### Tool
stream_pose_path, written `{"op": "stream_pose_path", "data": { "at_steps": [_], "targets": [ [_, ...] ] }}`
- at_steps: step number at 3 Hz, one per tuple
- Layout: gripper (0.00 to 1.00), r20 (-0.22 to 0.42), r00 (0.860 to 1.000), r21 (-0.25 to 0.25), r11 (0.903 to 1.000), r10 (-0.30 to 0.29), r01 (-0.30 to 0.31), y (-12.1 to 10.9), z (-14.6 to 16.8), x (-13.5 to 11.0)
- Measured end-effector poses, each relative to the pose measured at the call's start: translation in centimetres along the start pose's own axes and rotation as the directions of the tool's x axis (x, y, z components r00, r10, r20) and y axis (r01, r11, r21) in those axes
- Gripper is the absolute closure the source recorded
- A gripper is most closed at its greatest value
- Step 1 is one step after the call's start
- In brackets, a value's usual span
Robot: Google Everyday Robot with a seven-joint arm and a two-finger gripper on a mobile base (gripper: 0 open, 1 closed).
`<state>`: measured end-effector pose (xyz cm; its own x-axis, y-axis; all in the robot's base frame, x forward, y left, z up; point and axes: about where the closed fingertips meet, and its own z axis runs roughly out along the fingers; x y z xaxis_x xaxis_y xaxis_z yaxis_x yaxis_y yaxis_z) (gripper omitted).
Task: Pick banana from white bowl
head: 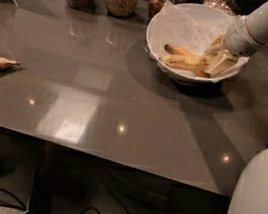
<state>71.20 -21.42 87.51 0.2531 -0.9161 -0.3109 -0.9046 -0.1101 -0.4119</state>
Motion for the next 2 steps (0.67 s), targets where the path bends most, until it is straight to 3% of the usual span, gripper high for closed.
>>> {"op": "stream_pose_path", "data": {
  "at_steps": [2],
  "targets": [
    [1.0,0.042,0.999,0.049,0.9986,0.019,-0.021,0.1,-4.9,-1.6]
  ]
}}
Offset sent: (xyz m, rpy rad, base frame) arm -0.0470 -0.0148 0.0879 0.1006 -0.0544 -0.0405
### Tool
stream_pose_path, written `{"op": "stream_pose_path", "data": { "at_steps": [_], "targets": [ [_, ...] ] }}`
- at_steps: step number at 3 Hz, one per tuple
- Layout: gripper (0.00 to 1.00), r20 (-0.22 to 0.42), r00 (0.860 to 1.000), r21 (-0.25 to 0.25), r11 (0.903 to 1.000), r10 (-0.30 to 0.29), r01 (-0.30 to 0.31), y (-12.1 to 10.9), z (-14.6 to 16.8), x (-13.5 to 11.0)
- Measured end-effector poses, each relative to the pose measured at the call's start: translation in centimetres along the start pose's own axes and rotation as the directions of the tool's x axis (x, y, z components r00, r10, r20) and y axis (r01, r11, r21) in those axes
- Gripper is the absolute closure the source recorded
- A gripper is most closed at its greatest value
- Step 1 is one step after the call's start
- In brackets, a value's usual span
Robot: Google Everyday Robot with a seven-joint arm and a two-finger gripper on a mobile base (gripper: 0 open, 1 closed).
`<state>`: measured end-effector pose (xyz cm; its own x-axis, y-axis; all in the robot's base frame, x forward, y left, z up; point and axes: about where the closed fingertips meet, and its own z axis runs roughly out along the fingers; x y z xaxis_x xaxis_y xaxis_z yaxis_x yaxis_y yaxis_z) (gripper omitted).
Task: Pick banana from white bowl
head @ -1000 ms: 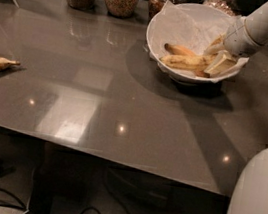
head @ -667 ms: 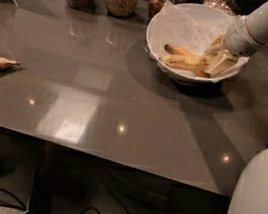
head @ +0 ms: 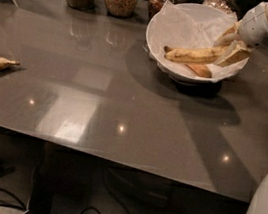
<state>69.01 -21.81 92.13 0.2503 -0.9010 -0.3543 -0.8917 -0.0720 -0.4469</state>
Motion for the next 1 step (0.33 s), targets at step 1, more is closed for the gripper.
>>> {"op": "stream_pose_path", "data": {
  "at_steps": [1],
  "targets": [
    [1.0,0.046,0.998,0.021,0.9992,0.032,-0.033,0.93,-3.32,-1.34]
  ]
}}
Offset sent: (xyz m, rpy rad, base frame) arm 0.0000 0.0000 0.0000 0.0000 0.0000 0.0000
